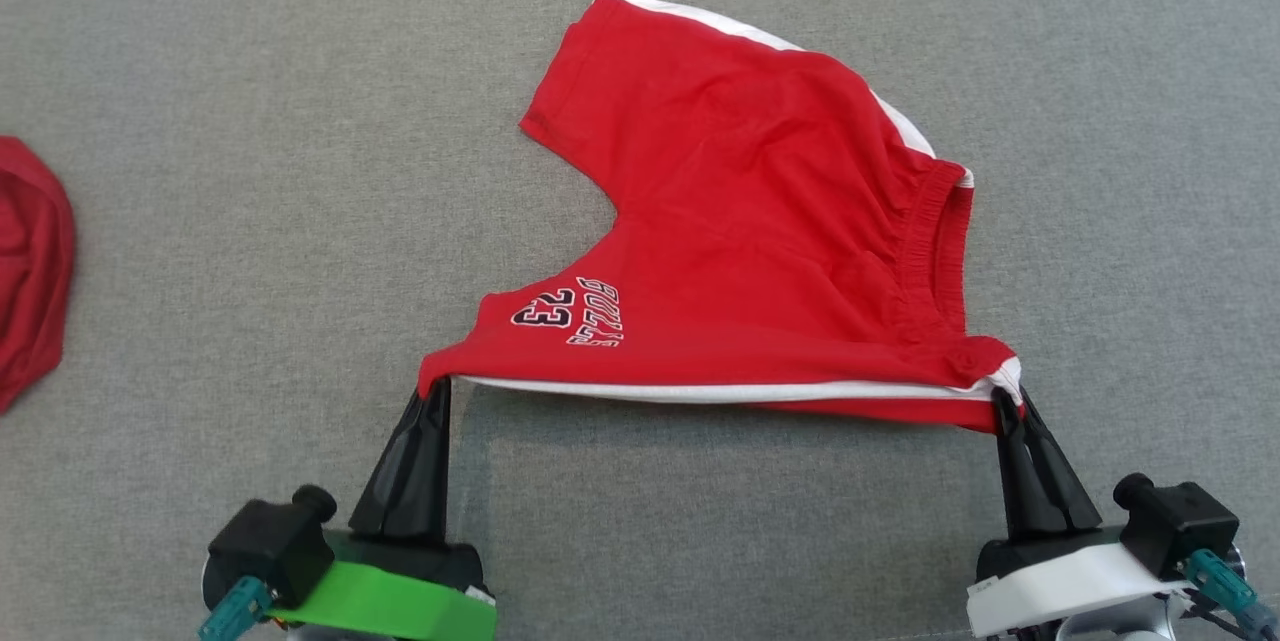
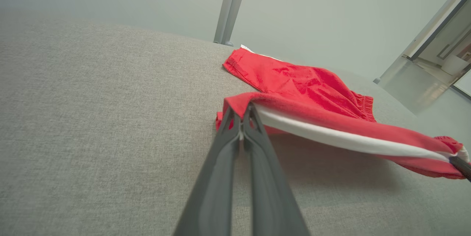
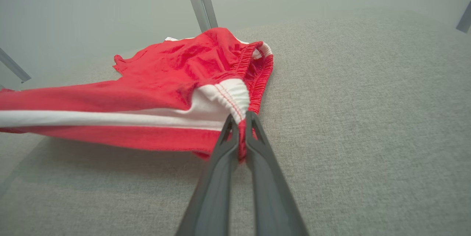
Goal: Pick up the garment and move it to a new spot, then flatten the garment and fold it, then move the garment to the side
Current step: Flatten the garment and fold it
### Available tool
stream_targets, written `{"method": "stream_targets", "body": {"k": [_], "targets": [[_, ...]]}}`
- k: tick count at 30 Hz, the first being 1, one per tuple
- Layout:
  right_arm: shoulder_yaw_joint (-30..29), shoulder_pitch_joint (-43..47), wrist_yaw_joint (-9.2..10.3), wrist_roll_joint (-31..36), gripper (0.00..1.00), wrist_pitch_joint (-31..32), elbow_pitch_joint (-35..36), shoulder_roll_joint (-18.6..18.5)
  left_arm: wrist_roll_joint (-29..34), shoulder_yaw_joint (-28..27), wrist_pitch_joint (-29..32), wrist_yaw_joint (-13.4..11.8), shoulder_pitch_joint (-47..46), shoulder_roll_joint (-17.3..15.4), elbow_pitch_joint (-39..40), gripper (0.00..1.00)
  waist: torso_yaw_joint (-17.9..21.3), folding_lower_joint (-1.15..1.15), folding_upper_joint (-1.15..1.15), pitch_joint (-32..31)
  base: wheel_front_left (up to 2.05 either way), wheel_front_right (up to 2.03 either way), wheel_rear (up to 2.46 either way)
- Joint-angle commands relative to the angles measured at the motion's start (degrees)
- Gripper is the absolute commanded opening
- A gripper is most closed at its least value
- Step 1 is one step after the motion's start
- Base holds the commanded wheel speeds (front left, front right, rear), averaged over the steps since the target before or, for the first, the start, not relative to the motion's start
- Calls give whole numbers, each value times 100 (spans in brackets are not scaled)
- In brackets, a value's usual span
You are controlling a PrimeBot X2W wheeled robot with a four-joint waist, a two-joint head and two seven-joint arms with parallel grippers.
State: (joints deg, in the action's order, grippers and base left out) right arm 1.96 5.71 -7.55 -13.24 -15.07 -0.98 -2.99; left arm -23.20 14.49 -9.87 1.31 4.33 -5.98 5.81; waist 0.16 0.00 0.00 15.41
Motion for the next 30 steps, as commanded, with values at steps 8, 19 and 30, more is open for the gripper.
{"method": "stream_targets", "body": {"k": [8, 19, 30], "targets": [[71, -1200, 12, 110, 0, 46, -537, -9, 4, -165, 424, 83, -1587, -185, -76, 0, 353, 0, 0, 398, 0, 0, 0], [277, -3291, 11, 15, 0, 211, -1677, -1, -57, -225, 774, 316, -4306, -230, -1880, 0, 924, 0, 0, 1275, 0, 0, 0], [552, -4409, 11, -401, 0, 27, -2447, 1, 144, 117, 588, 516, -6302, -259, -4377, 0, 1286, 0, 0, 1746, 0, 0, 0]]}}
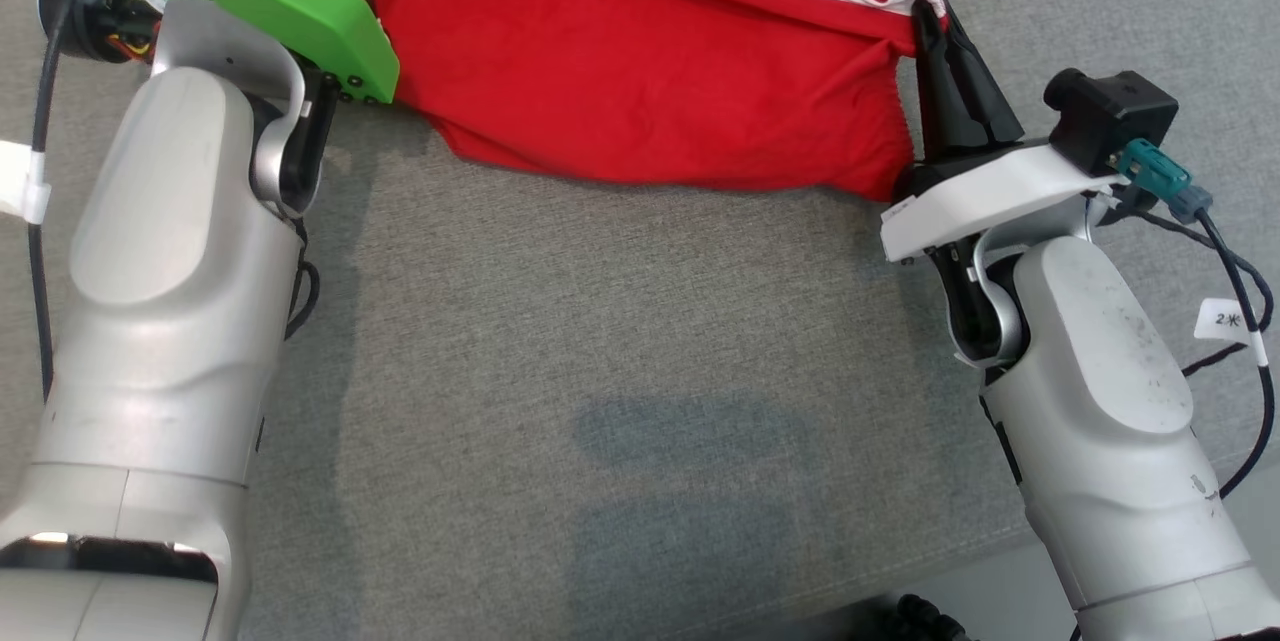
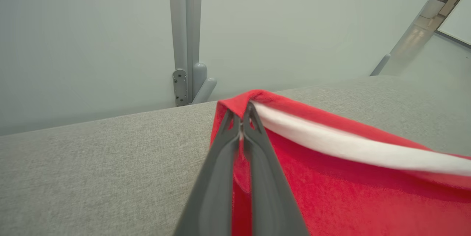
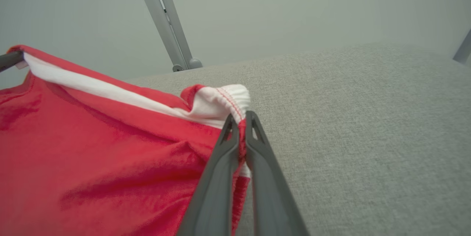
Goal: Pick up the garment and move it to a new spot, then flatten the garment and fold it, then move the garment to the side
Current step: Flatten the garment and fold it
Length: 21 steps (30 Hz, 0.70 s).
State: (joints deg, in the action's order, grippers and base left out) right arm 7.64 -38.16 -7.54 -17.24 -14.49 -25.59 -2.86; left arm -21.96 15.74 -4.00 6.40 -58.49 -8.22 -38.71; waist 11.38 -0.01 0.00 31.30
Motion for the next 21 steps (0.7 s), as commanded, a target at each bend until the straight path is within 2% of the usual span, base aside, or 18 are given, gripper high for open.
{"method": "stream_targets", "body": {"k": [1, 6, 7, 8, 9, 10, 14, 17, 19, 21], "targets": [[16, -88, 10, -30, 0, -41, -53, -12, 27, 7, -75, 8, -136, -26, -120, 0, 194, 1, 0, 173, 0, 0, 0], [257, -302, 10, -195, 0, -69, -356, -10, 26, 91, -349, 57, -625, 50, -1102, 0, 279, 1, 0, 235, 0, 0, 0], [305, -328, 10, -212, 28, -71, -380, -11, -4, 111, -380, 57, -693, 72, -1270, 0, 288, 1, 0, 243, 0, 0, 0], [358, -342, 10, -222, 75, -75, -401, -11, -21, 125, -394, 67, -755, 83, -1433, 26, 296, 1, 0, 250, 0, 0, 0], [401, -333, 10, -232, 100, -78, -414, -9, -41, 144, -443, 70, -802, 91, -1563, 71, 306, 1, 0, 251, 0, 0, 0], [433, -309, 10, -222, 100, -81, -407, -11, -49, 165, -488, 72, -841, 97, -1685, 100, 312, 1, 0, 249, 0, 0, 0], [402, -55, 9, -18, 100, -85, -69, -10, -24, 271, -809, 97, -825, 97, -1946, 100, 273, 1, 0, 219, 0, 0, 0], [322, 238, 9, 189, 100, -86, 439, -13, 72, 306, -1035, 71, -645, 60, -1852, 100, 201, 1, 0, 168, 0, 0, 0], [251, 479, 9, 338, 100, -86, 811, -13, 145, 273, -1100, -55, -479, 30, -1616, 100, 135, 1, 0, 117, 0, 0, 0], [134, 700, 9, 547, 100, -87, 1201, -14, 294, 145, -1116, -224, -281, -41, -997, 100, 70, 1, 0, 77, 0, 0, 0]]}}
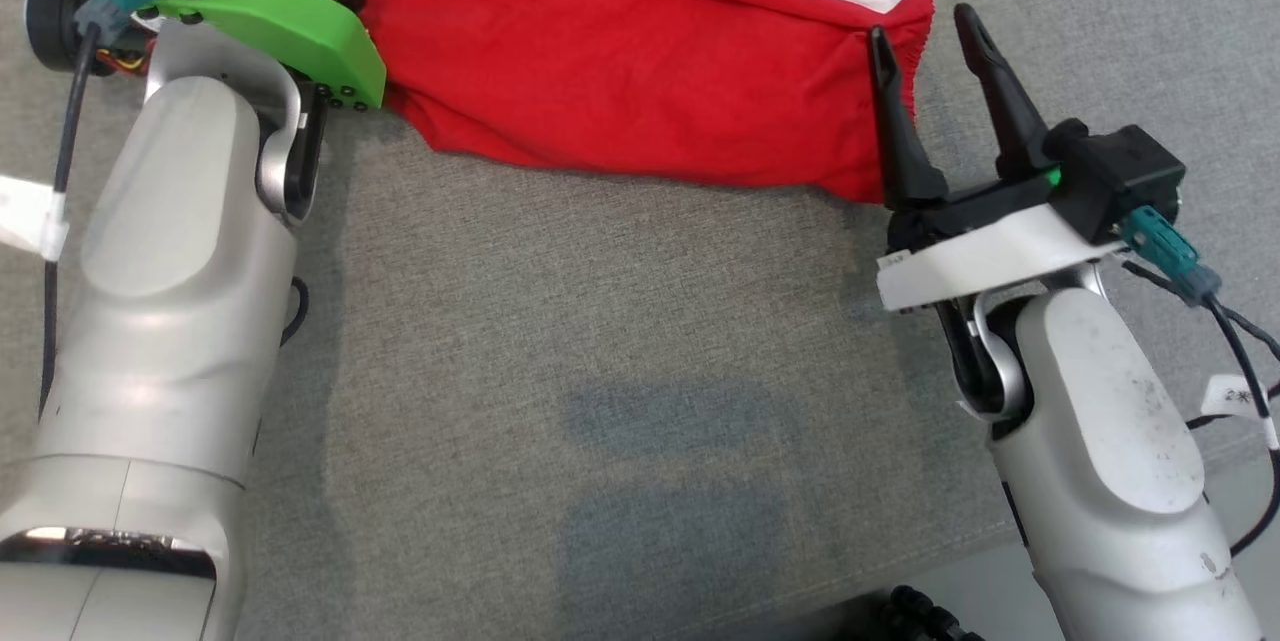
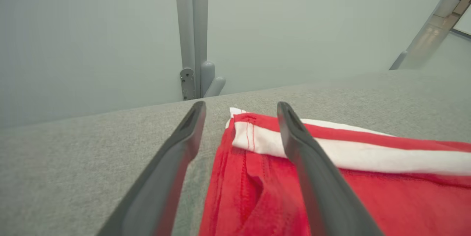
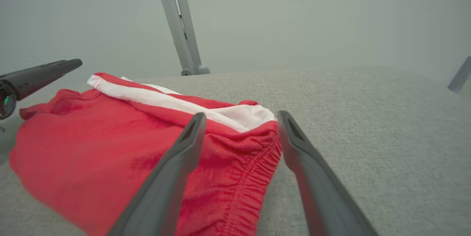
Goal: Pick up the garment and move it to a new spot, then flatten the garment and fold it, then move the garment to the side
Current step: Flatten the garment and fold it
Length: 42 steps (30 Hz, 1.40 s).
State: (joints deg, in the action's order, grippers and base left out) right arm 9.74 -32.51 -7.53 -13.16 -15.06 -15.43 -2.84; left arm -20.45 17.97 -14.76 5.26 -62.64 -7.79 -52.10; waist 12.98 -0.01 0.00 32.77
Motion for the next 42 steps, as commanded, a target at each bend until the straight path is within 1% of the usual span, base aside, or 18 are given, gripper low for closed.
{"method": "stream_targets", "body": {"k": [1, 4, 9, 12, 13, 17, 23, 36, 39, 42], "targets": [[-143, 243, 8, 193, 100, -29, 379, -16, 187, -140, -42, -183, 330, -102, 677, 100, -122, 1, 0, -87, 0, 0, 0], [-365, 565, 8, 359, 100, -30, 869, -17, 382, -343, -32, -383, 960, -151, 1607, 100, -219, 1, 0, -181, 0, 0, 0], [-794, 908, 9, 574, 100, -30, 1460, -16, 643, -578, -33, -571, 1894, -173, 2812, 100, -349, 1, 0, -396, 0, 0, 0], [-1016, 1104, 8, 683, 100, -30, 1567, -15, 815, -642, -34, -688, 2404, -207, 3333, 100, -400, 1, 0, -554, 0, 0, 0], [-1016, 1104, 8, 683, 100, -30, 1567, -15, 815, -642, -34, -688, 2404, -207, 3333, 100, -400, 1, 0, -554, 0, 0, 0], [-1280, 1410, 8, 884, 100, -30, 1496, -14, 956, -637, -34, -777, 2977, -229, 3734, 100, -459, 1, 0, -757, 0, 0, 0], [-1482, 1697, 8, 818, 100, -31, 1415, -14, 981, -551, -35, -771, 3412, -209, 3863, 100, -499, 1, 0, -877, 0, 0, 0], [-1418, 1620, 8, 548, 100, -31, 1307, -15, 918, -460, 23, -746, 3327, -261, 3743, 100, -456, 1, 0, -927, 0, 0, 0], [-1386, 1586, 8, 509, 100, -31, 1290, -15, 886, -398, 108, -642, 3117, -275, 3715, 100, -436, 1, 0, -889, 0, 0, 0], [-1349, 1544, 8, 470, 100, -31, 1280, -14, 889, -272, 313, -460, 2778, -285, 3592, 100, -399, 1, 0, -825, 0, 0, 0]]}}
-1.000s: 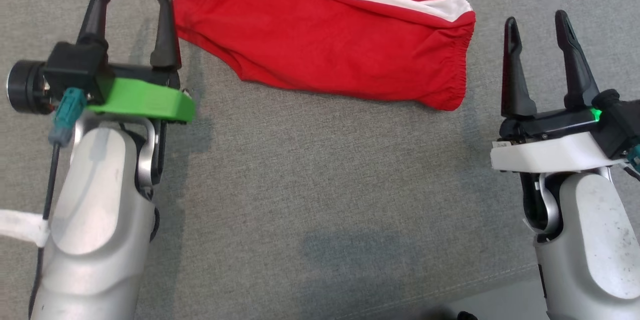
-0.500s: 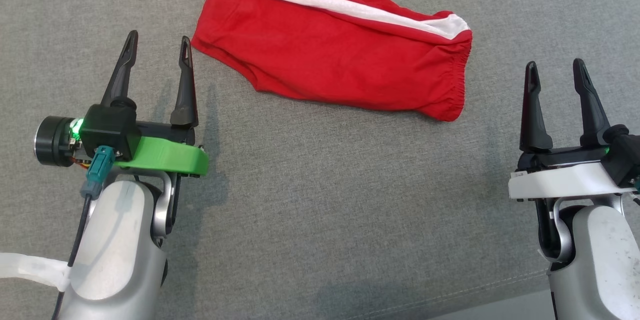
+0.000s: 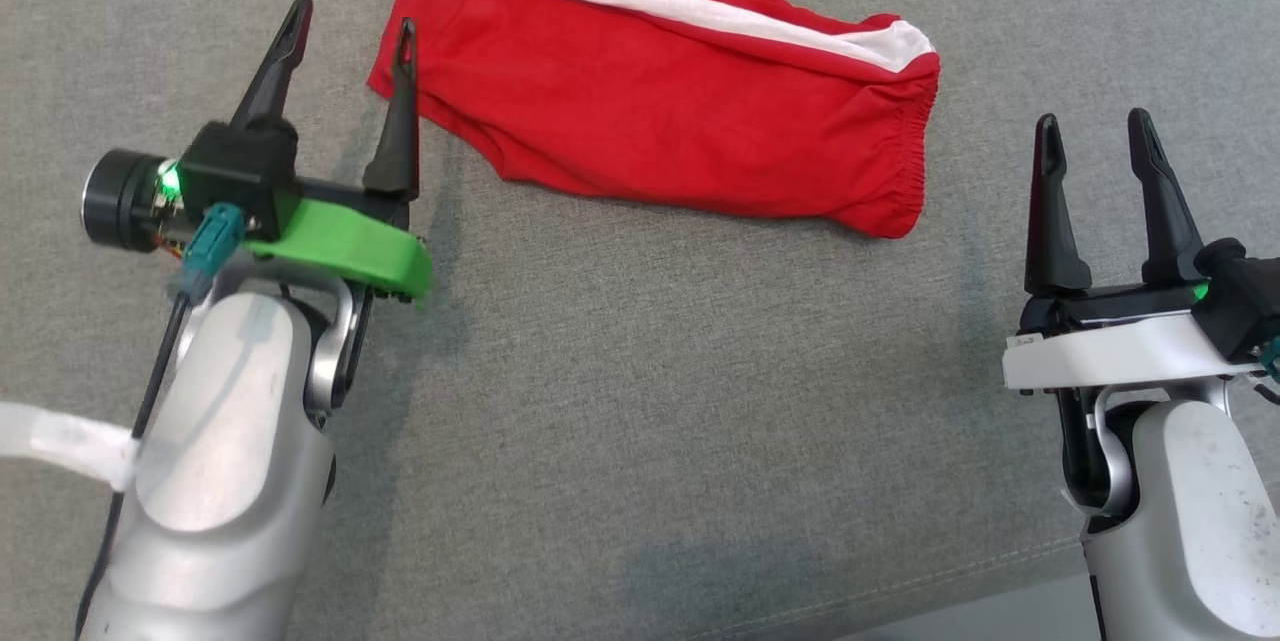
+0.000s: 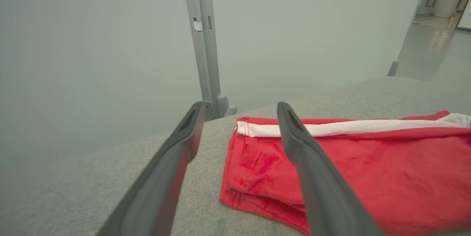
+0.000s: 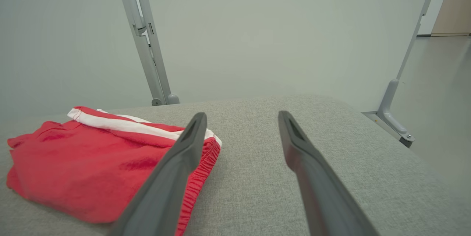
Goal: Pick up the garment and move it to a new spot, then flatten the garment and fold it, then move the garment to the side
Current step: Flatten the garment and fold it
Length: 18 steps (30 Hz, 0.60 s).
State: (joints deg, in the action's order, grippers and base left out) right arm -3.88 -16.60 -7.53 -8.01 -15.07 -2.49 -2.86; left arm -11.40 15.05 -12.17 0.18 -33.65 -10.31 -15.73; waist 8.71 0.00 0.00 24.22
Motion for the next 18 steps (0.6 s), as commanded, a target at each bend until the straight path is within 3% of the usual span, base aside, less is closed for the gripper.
{"method": "stream_targets", "body": {"k": [1, 9, 11, 18], "targets": [[33, -59, 8, -70, 100, -30, -17, -11, -44, 68, 176, 123, -242, -28, -126, 100, 50, 0, 0, 58, 0, 0, 0], [316, -180, 8, -311, 100, -30, -98, -11, -457, 236, 1138, 580, -1126, -93, -1553, 100, 380, 0, 0, 231, 0, 0, 0], [368, -199, 8, -388, 100, -30, -119, -12, -547, 212, 1284, 617, -1319, -150, -2106, 100, 474, 0, 0, 280, 0, 0, 0], [377, -182, 8, -486, 100, -30, -152, -10, -669, 186, 1433, 611, -1521, -173, -2947, 100, 542, 0, 0, 325, 0, 0, 0]]}}
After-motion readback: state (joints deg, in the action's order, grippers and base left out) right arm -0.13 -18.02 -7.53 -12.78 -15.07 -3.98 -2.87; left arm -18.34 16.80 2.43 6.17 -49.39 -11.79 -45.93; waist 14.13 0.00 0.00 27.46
